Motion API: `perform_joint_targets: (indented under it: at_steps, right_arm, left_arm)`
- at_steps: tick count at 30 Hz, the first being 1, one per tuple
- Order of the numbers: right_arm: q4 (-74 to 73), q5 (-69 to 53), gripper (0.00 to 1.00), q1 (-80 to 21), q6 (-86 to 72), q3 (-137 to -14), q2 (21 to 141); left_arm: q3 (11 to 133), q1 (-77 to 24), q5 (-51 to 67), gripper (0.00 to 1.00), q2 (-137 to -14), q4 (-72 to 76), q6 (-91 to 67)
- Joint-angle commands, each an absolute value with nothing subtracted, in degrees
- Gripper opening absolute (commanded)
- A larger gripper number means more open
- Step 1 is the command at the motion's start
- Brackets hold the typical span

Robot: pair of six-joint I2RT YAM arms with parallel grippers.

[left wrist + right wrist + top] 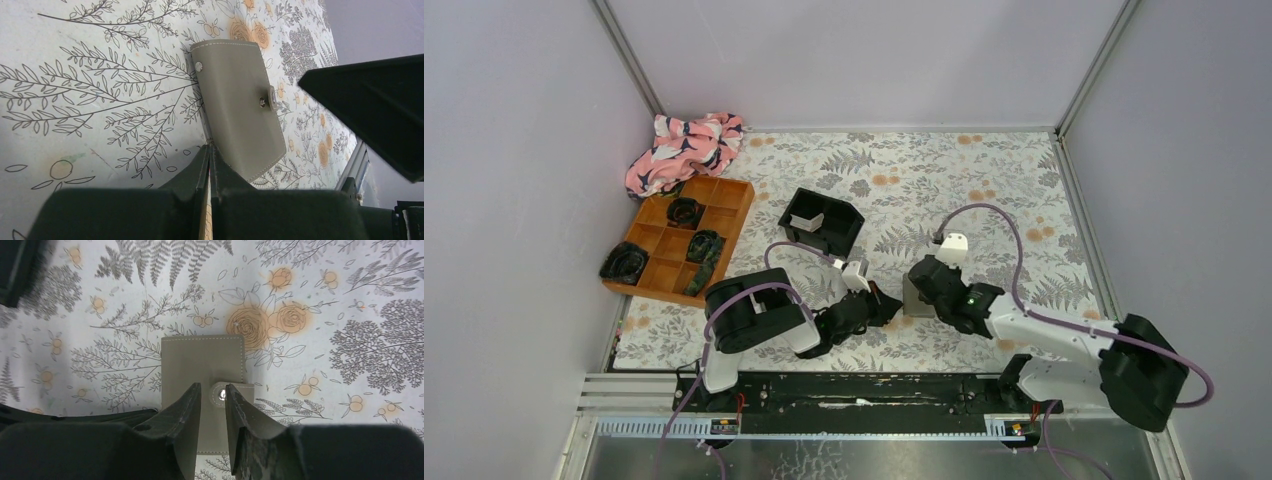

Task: Put the credit cards into the card holder
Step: Close the card holder at the center of the board.

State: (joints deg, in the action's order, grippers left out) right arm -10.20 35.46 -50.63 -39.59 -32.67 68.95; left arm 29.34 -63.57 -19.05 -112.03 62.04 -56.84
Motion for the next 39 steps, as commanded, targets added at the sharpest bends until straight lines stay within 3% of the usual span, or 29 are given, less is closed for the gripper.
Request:
perform_joint_targets:
  at_steps: [1, 17, 29, 39]
  right_arm:
    - [-9.5, 39.6, 0.33, -49.9, -42.6, -29.7, 61.3]
    - [0.2, 38.0, 0.38, -45.0, -56.5, -14.3, 46.5]
    - [16.8, 25.6, 0.45, -36.4, -60.1, -6.0, 48.3]
    - [28.1, 13.7, 0.45, -30.4, -61.5, -1.8, 52.9]
  left_arm:
    - [27.9, -63.1, -18.2, 0.05, -113.5, 61.9, -55.0]
    - [29.3, -62.7, -17.1, 0.05, -114.8, 61.2, -55.3]
    - [29.3, -62.1, -17.1, 0.05, -114.7, 59.4, -55.2]
    - [29.4, -61.1, -16.8, 0.05, -114.6, 57.4, -54.8]
